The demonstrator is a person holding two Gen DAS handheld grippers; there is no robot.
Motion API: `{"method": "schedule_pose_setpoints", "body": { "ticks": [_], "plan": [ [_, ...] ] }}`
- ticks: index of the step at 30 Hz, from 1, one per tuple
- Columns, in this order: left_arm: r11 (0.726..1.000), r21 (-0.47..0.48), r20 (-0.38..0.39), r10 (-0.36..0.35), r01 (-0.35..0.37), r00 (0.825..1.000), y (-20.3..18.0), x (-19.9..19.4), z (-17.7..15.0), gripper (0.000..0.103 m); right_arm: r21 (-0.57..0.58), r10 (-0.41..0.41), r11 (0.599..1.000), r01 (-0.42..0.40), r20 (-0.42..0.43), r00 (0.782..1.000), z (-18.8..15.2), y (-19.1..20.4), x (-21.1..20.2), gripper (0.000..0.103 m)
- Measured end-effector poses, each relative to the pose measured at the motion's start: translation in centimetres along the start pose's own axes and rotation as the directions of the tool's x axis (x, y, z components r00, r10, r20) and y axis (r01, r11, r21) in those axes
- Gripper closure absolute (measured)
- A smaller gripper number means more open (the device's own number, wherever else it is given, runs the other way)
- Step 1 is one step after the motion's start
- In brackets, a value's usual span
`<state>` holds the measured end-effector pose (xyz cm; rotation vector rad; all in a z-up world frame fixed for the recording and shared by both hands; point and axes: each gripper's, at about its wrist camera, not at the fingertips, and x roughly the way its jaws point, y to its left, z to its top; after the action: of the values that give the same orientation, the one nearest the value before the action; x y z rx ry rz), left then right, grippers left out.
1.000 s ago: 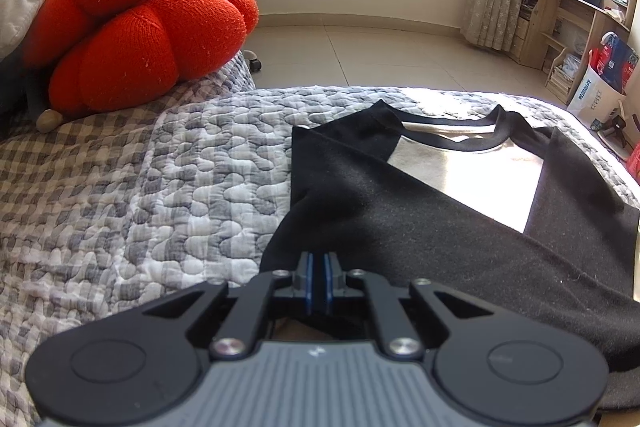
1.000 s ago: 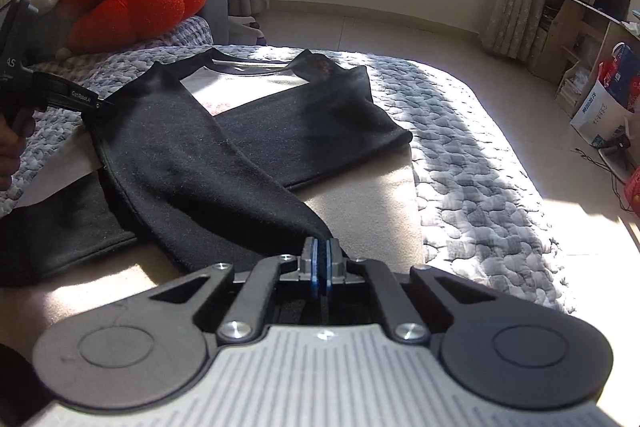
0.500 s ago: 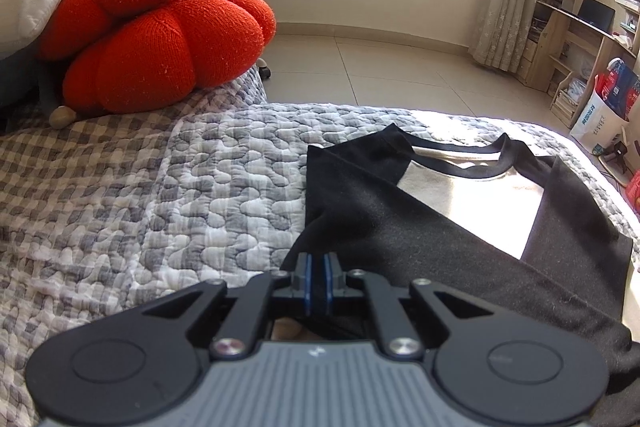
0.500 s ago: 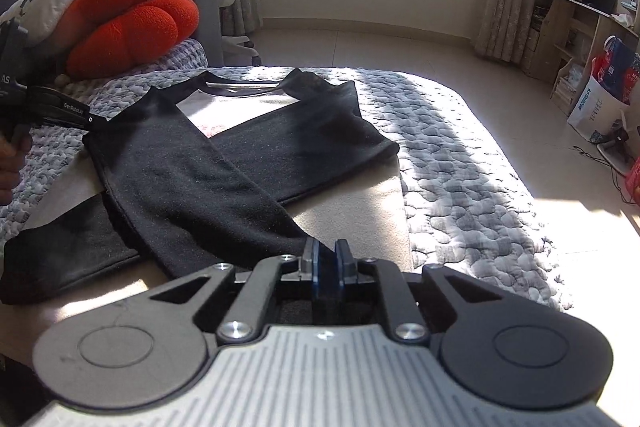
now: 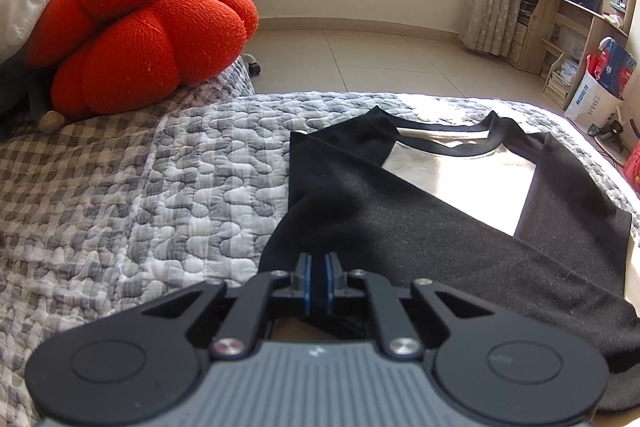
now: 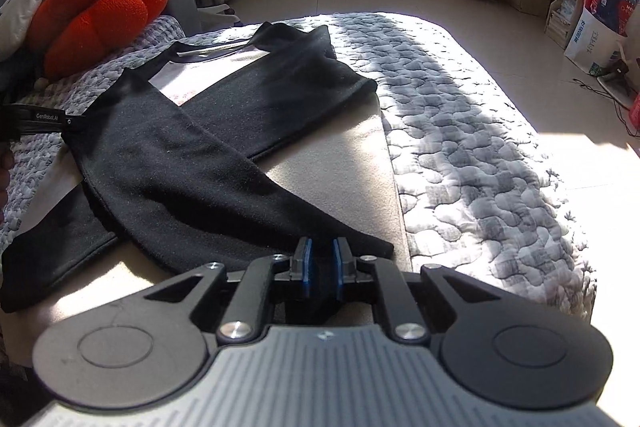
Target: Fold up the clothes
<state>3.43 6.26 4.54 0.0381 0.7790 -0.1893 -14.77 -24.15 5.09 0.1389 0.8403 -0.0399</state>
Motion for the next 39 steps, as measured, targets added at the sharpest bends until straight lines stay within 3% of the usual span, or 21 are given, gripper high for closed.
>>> {"method": "schedule_pose_setpoints", "body": {
  "ticks": [4,9,12,13,14,16,19,27,38,39],
  "plan": [
    [1.0,-0.004,0.0,-0.003,0.003,1.0,-0.1,-0.1,0.0,0.096,0.005,0.06,0.998,-0.06,0.054,0.997,0.1,-0.2,-1.3,0.082],
    [1.0,0.016,-0.006,-0.011,0.011,1.0,-0.8,0.0,-0.2,0.096,-0.126,0.123,0.985,-0.118,0.033,0.992,-0.6,2.4,-1.1,0.081],
    [1.0,0.027,-0.015,-0.004,0.005,1.0,-1.0,0.2,-0.4,0.096,-0.252,0.138,0.959,-0.13,0.015,0.99,-1.7,4.3,-1.1,0.049],
    [0.999,0.033,-0.017,0.0,0.001,1.0,-1.1,0.3,-0.5,0.096,-0.29,0.128,0.949,-0.122,0.004,0.992,-2.1,4.8,-1.0,0.047],
    [0.999,0.039,-0.018,0.005,-0.004,1.0,-1.1,0.4,-0.6,0.096,-0.328,0.118,0.938,-0.114,-0.007,0.993,-2.5,5.4,-0.9,0.048],
    [0.999,0.048,-0.02,0.012,-0.011,1.0,-1.2,0.4,-0.8,0.096,-0.359,0.086,0.929,-0.085,-0.014,0.996,-3.0,5.6,-0.7,0.078],
    [0.999,0.037,-0.023,0.009,-0.008,1.0,-1.1,0.3,-0.7,0.096,-0.335,0.075,0.939,-0.077,-0.02,0.997,-3.0,4.9,-1.0,0.095],
    [0.999,0.041,-0.032,0.02,-0.019,0.999,-1.2,0.4,-0.7,0.095,-0.307,0.06,0.95,-0.064,-0.023,0.998,-3.6,4.4,-1.6,0.095],
    [1.0,-0.022,-0.022,0.01,-0.01,1.0,0.2,-1.5,-0.6,0.095,-0.208,0.062,0.976,-0.063,-0.011,0.998,-4.1,2.2,-3.0,0.089],
    [0.999,-0.031,-0.019,0.007,-0.007,1.0,0.3,-1.8,-0.5,0.095,-0.199,0.052,0.979,-0.053,-0.009,0.999,-4.2,2.0,-3.2,0.085]
  ]
}}
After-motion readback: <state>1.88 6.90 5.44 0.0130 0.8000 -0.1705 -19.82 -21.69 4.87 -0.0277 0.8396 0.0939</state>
